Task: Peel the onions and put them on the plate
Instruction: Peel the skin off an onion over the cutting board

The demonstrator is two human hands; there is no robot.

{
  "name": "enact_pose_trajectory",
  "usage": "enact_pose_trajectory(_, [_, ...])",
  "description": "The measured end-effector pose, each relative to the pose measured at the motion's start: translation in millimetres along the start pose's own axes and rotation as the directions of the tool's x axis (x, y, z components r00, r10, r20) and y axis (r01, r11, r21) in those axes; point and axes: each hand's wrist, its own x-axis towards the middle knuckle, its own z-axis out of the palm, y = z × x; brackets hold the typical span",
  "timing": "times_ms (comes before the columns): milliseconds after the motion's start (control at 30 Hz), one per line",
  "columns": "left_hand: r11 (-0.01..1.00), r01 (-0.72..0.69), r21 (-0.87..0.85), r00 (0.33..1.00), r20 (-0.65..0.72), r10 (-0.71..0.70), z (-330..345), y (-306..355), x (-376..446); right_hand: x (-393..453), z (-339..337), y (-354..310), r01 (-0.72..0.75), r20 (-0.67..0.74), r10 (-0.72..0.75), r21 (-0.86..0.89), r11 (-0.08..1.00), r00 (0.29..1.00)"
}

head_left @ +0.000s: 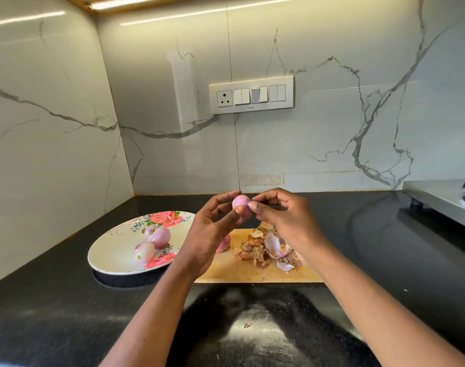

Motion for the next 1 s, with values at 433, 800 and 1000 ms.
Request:
enact_pose_trajectory(433, [0.999, 0.039, -0.028, 0.999, 0.026, -0.038, 0, 0, 0, 1, 2, 2, 0.008, -0.034, -0.008, 0.014, 1.000, 0.999])
enact_pose_trajectory(800, [0.996, 0.011, -0.092, 1.000, -0.027, -0.014, 0, -1, 1, 2, -7, 8, 0.027, 0.018, -0.022, -0.361, 0.932, 1.000])
enact_pose_trajectory(1000, [0.992, -0.055, 0.111, 0.997, -0.043, 0.060, -2, -1, 1, 5, -8, 4, 0.067, 0.035, -0.060, -0.247, 0.967, 0.998])
